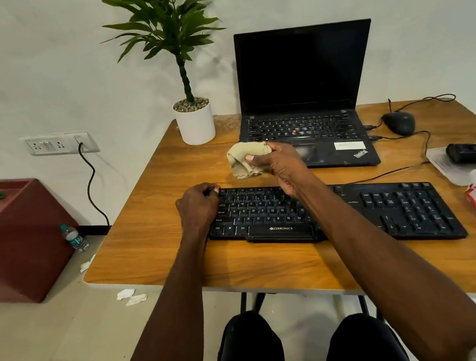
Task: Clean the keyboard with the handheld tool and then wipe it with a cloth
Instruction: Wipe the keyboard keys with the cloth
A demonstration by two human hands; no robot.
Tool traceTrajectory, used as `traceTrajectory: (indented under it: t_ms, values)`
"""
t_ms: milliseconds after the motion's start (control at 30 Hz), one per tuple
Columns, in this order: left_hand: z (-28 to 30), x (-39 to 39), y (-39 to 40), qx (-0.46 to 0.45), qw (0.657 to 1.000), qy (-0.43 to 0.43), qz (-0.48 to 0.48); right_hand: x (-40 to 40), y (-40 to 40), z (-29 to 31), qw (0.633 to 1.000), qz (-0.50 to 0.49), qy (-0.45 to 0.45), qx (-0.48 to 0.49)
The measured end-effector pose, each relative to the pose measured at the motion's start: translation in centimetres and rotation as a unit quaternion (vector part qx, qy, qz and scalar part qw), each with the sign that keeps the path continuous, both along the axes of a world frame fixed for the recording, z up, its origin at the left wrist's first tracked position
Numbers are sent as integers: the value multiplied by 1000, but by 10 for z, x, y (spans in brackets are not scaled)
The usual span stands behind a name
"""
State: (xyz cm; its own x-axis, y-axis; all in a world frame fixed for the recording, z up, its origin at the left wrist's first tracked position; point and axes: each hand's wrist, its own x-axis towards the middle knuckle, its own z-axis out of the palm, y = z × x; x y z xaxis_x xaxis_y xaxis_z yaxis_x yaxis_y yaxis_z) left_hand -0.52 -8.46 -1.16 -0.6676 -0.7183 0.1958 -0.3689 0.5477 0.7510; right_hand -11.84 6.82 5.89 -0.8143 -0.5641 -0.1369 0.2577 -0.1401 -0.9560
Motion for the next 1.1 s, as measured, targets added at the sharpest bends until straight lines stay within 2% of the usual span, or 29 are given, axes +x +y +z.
traceTrajectory:
  t_ms: [100, 267, 367, 500, 567, 667, 800, 833, 933, 1100]
  values:
    - [1, 0, 0, 1, 1000, 2, -1, 1, -3, -3, 996, 8, 70, 56]
    - [-1, 0, -1, 10, 1000, 6, -2, 6, -10, -5, 994, 13, 87, 62]
    - [1, 1, 0, 9, 1000, 7, 2, 5, -23, -8, 975, 23, 173, 138]
    - [2, 2, 1, -2, 1000, -8, 2, 6, -35, -14, 896, 86, 370, 232]
    - [3, 2, 1, -6, 1000, -14, 5, 7, -34, -20, 848, 139, 437, 266]
    - [4, 2, 3, -3, 1000, -5, 5, 0, -26, -16, 808, 176, 461, 322]
    - [4, 2, 3, 7, 1000, 7, 7, -11, -30, 5, 733, 216, 504, 403]
    - [4, 2, 2, 8, 1000, 4, 8, -8, -35, 8, 731, 201, 519, 396]
    - [3, 2, 0, -5, 1000, -16, 2, 6, -47, 2, 759, 192, 521, 340]
    - [4, 1, 1, -5, 1000, -5, 5, -1, -24, -2, 763, 217, 480, 375]
